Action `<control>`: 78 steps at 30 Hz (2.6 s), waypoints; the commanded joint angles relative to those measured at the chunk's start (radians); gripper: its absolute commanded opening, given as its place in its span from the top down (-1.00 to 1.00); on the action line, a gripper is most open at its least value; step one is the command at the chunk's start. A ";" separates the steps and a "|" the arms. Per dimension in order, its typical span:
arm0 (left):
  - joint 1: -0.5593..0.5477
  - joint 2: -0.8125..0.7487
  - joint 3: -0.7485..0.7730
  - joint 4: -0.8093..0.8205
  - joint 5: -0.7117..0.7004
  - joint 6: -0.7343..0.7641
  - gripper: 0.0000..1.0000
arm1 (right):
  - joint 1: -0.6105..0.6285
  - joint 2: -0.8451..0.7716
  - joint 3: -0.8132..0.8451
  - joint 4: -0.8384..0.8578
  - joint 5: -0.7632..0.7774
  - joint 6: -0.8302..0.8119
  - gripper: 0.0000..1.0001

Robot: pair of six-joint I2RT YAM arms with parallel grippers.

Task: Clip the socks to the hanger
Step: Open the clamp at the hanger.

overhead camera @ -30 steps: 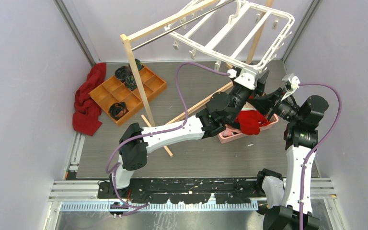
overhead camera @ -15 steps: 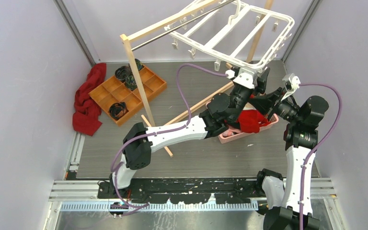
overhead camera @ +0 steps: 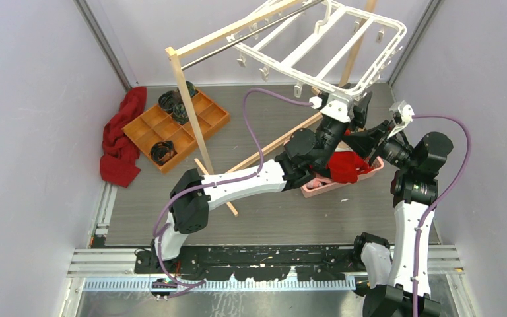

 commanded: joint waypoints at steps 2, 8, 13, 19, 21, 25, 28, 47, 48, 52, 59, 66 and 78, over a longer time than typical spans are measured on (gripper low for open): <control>-0.003 -0.016 0.043 0.068 0.016 0.019 0.01 | 0.008 -0.011 -0.003 0.052 0.008 0.009 0.98; -0.005 -0.034 0.039 0.056 0.021 0.016 0.48 | 0.008 -0.012 -0.002 0.049 0.006 0.011 0.97; -0.007 -0.068 0.027 0.041 0.023 0.006 0.65 | 0.008 -0.012 -0.001 0.051 0.018 0.023 0.97; -0.004 -0.129 0.014 -0.017 0.000 -0.081 0.75 | 0.008 -0.001 0.005 0.114 0.063 0.151 0.98; 0.005 -0.146 0.015 -0.056 -0.001 -0.155 0.78 | 0.011 0.005 0.001 0.205 0.055 0.265 0.98; 0.024 -0.189 0.011 -0.120 0.000 -0.301 0.83 | 0.013 0.022 0.005 0.295 0.026 0.386 0.98; 0.040 -0.219 -0.004 -0.163 0.006 -0.387 0.84 | 0.017 0.031 0.012 0.347 0.003 0.462 0.98; 0.088 -0.287 -0.062 -0.218 0.043 -0.620 0.88 | 0.036 0.152 0.109 1.029 0.108 1.125 0.98; 0.090 -0.287 -0.065 -0.215 0.046 -0.627 0.88 | 0.035 0.155 0.113 1.029 0.111 1.123 0.98; 0.095 -0.286 -0.068 -0.214 0.058 -0.645 0.88 | 0.036 0.176 0.127 1.048 0.121 1.146 0.98; 0.101 -0.284 -0.065 -0.211 0.073 -0.665 0.89 | 0.035 0.208 0.126 1.117 0.141 1.214 0.98; 0.103 -0.285 -0.066 -0.209 0.083 -0.681 0.89 | 0.036 0.208 0.113 1.069 0.149 1.199 0.98; 0.104 -0.285 -0.066 -0.201 0.102 -0.698 0.89 | 0.036 0.195 0.070 1.035 0.126 1.177 0.98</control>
